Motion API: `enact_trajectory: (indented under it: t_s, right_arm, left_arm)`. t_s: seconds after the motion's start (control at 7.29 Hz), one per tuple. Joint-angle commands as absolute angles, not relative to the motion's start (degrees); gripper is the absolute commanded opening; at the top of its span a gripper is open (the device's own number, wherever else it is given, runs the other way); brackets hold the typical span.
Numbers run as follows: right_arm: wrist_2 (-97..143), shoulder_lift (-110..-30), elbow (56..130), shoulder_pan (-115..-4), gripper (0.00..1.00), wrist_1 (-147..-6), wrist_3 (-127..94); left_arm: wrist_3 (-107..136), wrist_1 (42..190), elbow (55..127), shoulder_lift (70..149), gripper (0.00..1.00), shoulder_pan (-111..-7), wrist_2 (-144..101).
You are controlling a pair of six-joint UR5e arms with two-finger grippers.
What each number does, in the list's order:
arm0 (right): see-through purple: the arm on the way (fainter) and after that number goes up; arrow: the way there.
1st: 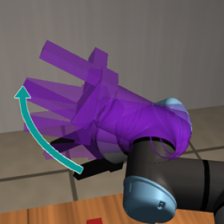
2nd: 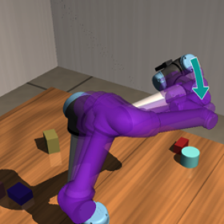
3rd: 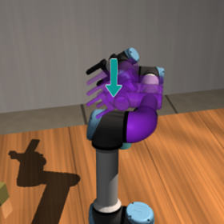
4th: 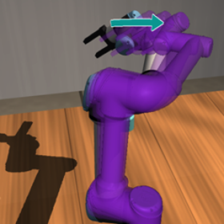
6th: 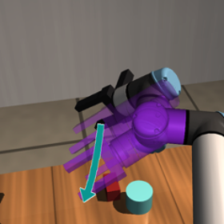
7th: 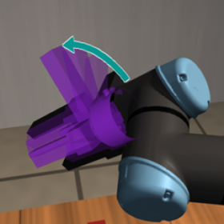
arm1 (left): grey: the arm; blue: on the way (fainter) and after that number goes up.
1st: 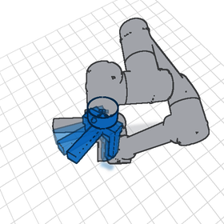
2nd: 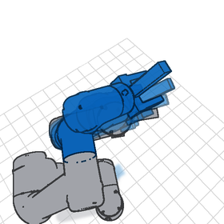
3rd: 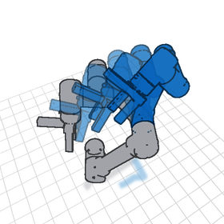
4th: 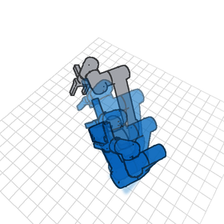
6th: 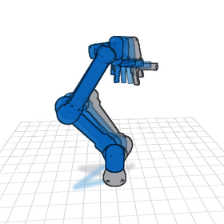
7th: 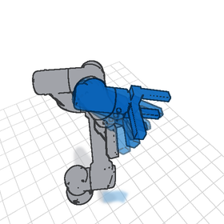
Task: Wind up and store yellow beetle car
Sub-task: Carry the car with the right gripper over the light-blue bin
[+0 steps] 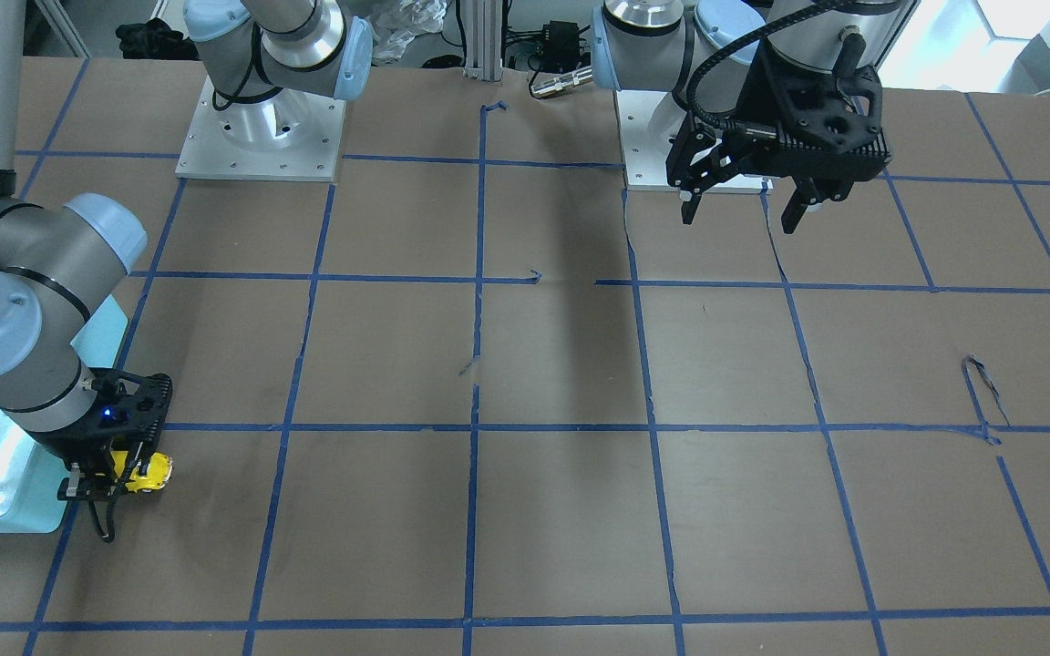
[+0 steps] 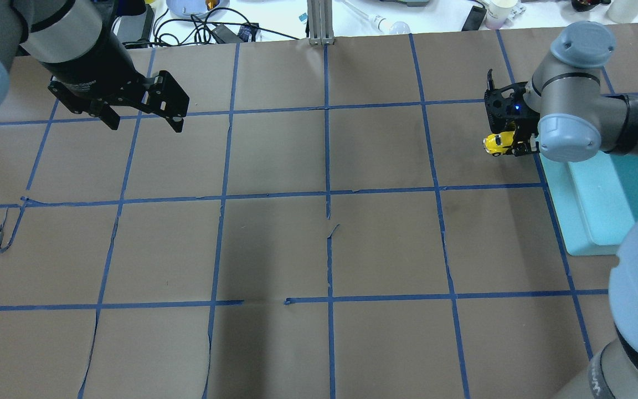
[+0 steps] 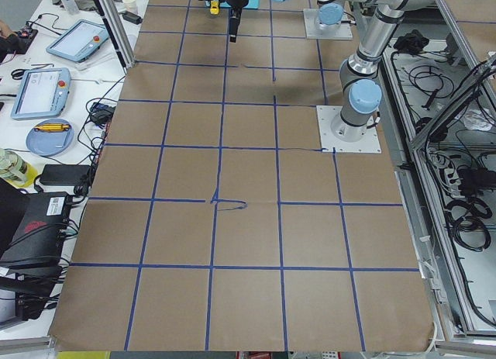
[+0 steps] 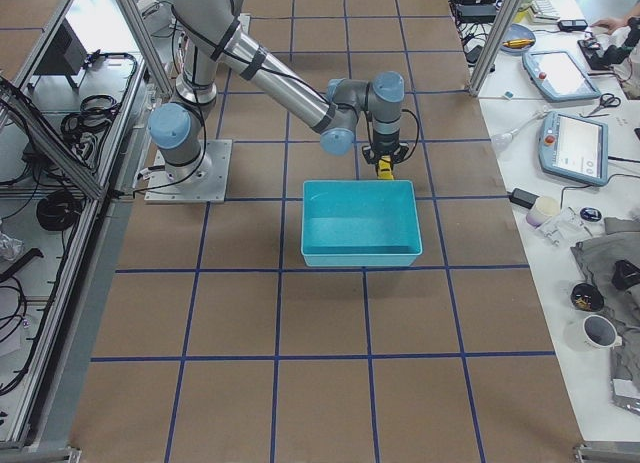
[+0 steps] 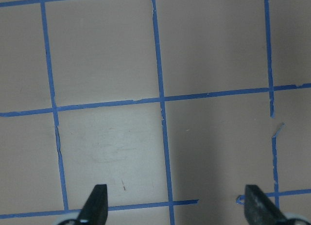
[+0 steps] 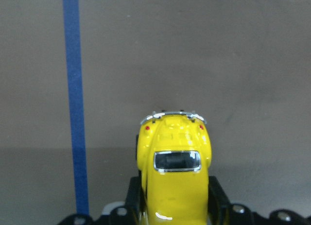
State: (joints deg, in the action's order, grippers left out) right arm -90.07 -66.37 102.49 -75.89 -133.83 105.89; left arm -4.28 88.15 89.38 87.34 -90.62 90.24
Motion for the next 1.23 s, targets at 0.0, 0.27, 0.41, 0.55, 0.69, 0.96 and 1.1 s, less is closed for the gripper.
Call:
enact_trajectory:
  t_s: [0.0,0.27,0.41,0.55,0.69,0.96,1.1]
  right_arm:
    - [-88.50,-69.76,98.47,-76.55,0.00,-124.52,105.73]
    - [-93.47,-72.50,88.82,-75.86,0.00,-107.55,106.69]
    - [-97.17,-73.81,86.42,-74.46,0.00,-102.79,106.79]
    - [-96.68,-74.52,86.48,-69.22,0.00,-99.44,109.48]
    - [-96.24,-74.18,86.92,-63.25,0.00,-99.93,116.99]
    - [-97.11,-73.74,90.33,-60.03,0.00,-103.42,123.39]
    - [-97.12,-72.70,93.40,-60.03,0.00,-108.84,123.40]
  left_arm:
    - [-4.31,88.07,89.38,87.45,1.00,-90.62,90.18]
    - [-4.31,88.07,89.38,87.45,1.00,-90.62,90.18]
    - [-4.31,88.07,89.38,87.45,1.00,-90.62,90.18]
    - [-4.31,88.15,89.38,87.28,1.00,-90.70,90.26]
    - [-4.31,87.98,89.38,87.45,1.00,-90.70,90.18]
    - [-4.31,88.15,89.47,87.36,1.00,-90.70,90.26]
    - [-4.31,88.33,89.47,87.28,1.00,-90.79,90.18]
